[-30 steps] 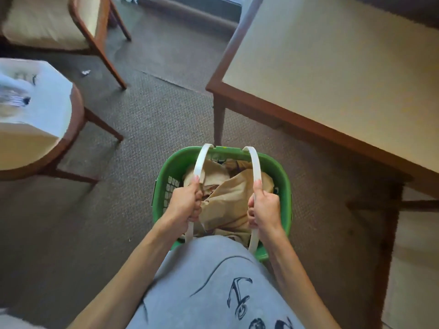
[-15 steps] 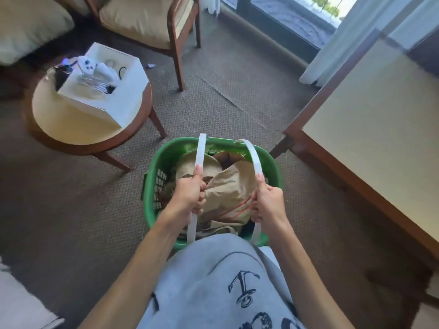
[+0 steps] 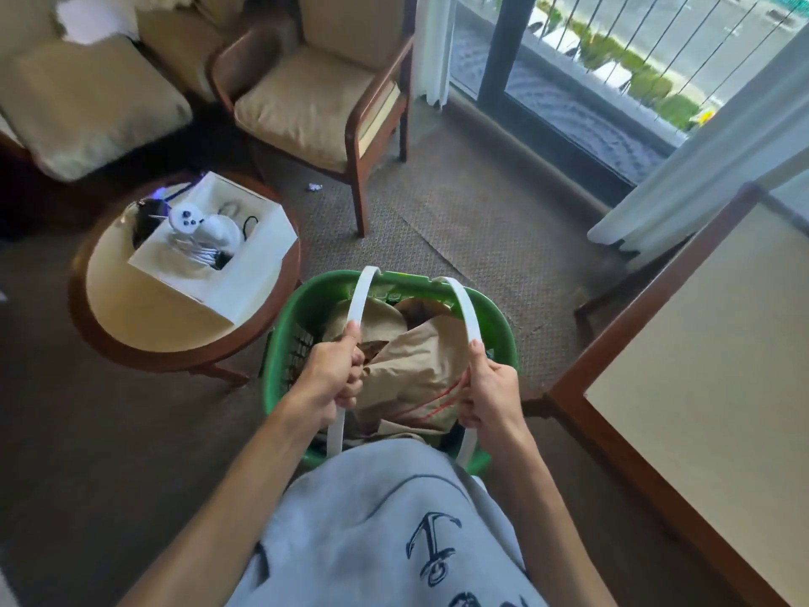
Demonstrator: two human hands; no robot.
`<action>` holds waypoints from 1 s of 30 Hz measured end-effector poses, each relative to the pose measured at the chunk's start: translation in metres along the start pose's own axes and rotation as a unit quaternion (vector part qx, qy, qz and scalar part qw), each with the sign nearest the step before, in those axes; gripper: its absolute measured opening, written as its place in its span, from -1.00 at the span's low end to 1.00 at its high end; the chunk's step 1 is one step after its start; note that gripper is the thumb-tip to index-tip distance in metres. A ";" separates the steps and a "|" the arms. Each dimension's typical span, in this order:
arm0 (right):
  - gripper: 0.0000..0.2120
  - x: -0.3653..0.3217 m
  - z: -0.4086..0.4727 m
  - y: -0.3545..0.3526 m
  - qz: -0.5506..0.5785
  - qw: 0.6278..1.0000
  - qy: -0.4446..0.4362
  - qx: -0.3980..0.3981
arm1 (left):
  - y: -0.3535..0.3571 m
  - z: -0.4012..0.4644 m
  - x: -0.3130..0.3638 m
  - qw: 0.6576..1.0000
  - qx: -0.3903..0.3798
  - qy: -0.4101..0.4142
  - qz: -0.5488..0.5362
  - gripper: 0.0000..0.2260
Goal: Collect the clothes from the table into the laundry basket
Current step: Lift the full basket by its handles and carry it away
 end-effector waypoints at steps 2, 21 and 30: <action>-0.43 -0.025 0.031 0.007 0.014 1.000 -0.011 -0.001 | 0.011 0.013 0.036 1.000 -0.006 0.012 0.011 -0.52; -0.46 -0.124 0.214 0.012 0.222 0.929 0.057 0.291 | 0.191 0.180 0.332 0.923 -0.138 0.017 0.358 -0.55; -0.45 -0.145 0.224 0.005 0.326 0.821 0.041 0.467 | 0.312 0.200 0.379 0.821 -0.255 0.024 0.510 -0.49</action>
Point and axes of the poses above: each hand's wrist, its own z-axis towards the middle knuckle, its own y-axis out of the palm, x = y × z, the point moved 9 cm from there along z, towards the middle knuckle, and after that the axes turned 10 degrees about -y, right-handed, at the moved point
